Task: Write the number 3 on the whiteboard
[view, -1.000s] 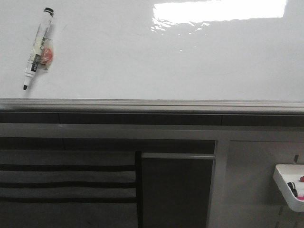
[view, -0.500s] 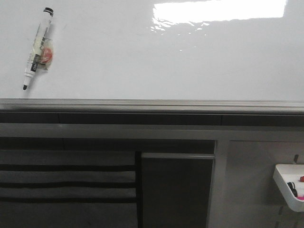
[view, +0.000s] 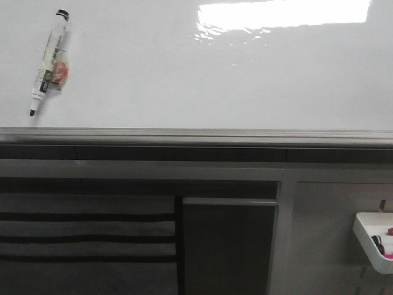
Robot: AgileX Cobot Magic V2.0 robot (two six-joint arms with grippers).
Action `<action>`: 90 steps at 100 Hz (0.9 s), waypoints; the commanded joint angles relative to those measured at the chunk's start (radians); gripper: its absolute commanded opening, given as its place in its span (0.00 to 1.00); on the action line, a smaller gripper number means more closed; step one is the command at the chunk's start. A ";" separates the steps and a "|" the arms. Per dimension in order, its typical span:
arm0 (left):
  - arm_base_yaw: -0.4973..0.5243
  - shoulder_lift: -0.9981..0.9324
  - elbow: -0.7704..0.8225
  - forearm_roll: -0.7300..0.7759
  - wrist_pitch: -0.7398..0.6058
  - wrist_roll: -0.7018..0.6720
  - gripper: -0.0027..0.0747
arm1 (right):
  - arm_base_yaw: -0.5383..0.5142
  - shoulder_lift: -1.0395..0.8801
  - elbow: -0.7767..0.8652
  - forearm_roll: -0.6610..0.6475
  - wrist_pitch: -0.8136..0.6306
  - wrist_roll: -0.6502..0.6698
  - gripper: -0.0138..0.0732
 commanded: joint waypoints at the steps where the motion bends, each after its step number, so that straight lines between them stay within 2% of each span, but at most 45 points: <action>1: -0.048 0.097 -0.050 -0.011 -0.092 0.005 0.48 | -0.003 0.031 -0.035 -0.001 -0.063 -0.003 0.74; 33: -0.062 0.442 -0.110 0.008 -0.303 0.005 0.39 | -0.003 0.035 -0.035 -0.001 -0.060 -0.003 0.74; 46: -0.059 0.551 -0.138 0.030 -0.346 0.005 0.36 | -0.003 0.035 -0.035 -0.001 -0.057 -0.003 0.74; 72: -0.030 0.701 -0.178 0.030 -0.409 0.005 0.34 | -0.003 0.035 -0.035 -0.001 -0.055 -0.003 0.74; 90: -0.030 0.758 -0.180 0.030 -0.507 0.005 0.34 | -0.003 0.035 -0.035 -0.001 -0.055 -0.003 0.74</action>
